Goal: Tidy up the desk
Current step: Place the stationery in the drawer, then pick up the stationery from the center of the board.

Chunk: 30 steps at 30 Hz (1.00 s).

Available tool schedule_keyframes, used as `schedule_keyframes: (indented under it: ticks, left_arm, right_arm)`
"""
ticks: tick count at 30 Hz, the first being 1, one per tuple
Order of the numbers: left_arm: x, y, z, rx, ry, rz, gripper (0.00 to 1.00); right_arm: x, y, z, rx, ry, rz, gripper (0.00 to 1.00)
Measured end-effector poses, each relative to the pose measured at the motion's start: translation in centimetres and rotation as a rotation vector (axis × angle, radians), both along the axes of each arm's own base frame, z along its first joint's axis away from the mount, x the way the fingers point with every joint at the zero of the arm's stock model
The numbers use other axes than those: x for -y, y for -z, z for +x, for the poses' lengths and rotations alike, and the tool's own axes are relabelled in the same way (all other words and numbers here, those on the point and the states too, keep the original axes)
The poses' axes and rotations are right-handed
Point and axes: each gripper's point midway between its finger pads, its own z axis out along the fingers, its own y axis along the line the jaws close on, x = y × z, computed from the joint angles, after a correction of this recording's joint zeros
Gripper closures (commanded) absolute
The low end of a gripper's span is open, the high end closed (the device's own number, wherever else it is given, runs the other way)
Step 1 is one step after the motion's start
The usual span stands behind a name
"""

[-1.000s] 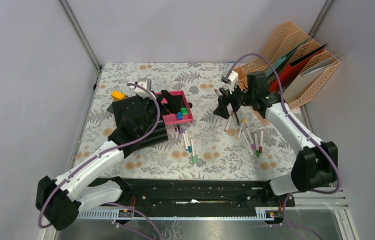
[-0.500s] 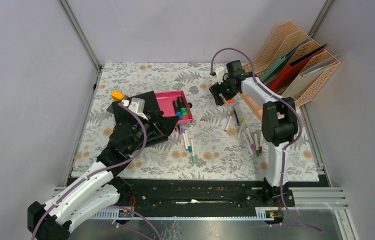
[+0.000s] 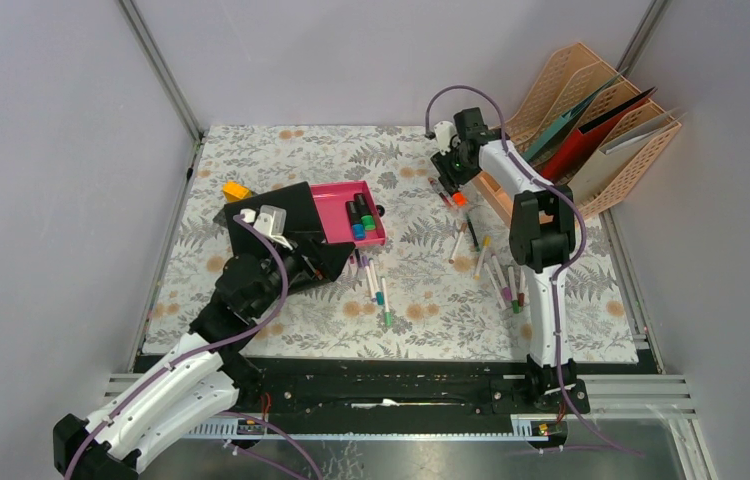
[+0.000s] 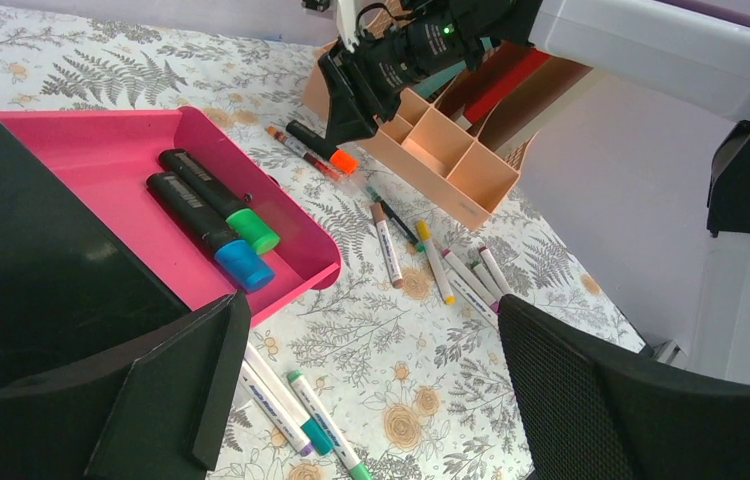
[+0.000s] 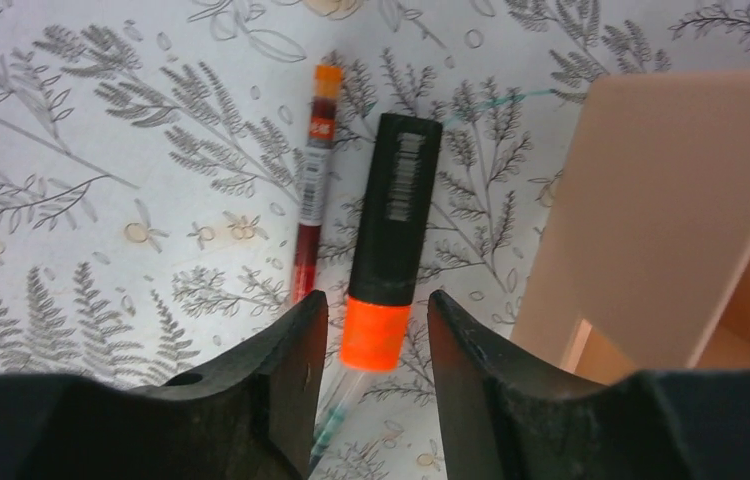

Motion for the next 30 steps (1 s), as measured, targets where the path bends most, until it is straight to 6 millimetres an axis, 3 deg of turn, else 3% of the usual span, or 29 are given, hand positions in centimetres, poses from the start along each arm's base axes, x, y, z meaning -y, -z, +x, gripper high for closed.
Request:
schedule_keyframes:
  ticks: [8, 18, 25, 29, 30]
  left_arm:
    - [0.0, 0.4, 0.0, -0.009, 0.000, 0.007, 0.01]
    - [-0.1, 0.3, -0.1, -0.006, 0.000, 0.005, 0.01]
    - [-0.2, 0.5, -0.2, -0.004, -0.001, 0.004, 0.01]
    - [-0.2, 0.9, -0.2, -0.011, -0.002, 0.008, 0.01]
    - [-0.2, 0.9, -0.3, -0.011, -0.001, 0.007, 0.01]
  right_arm:
    - [1.1, 1.3, 0.9, -0.021, 0.022, -0.002, 0.55]
    - [1.1, 3.6, 1.1, -0.062, 0.022, -0.011, 0.58]
    - [1.1, 3.6, 1.1, -0.059, 0.017, -0.014, 0.75]
    - [1.1, 3.7, 1.1, -0.058, 0.003, -0.016, 1.00]
    - [1.1, 3.7, 1.1, -0.056, -0.001, -0.017, 1.00]
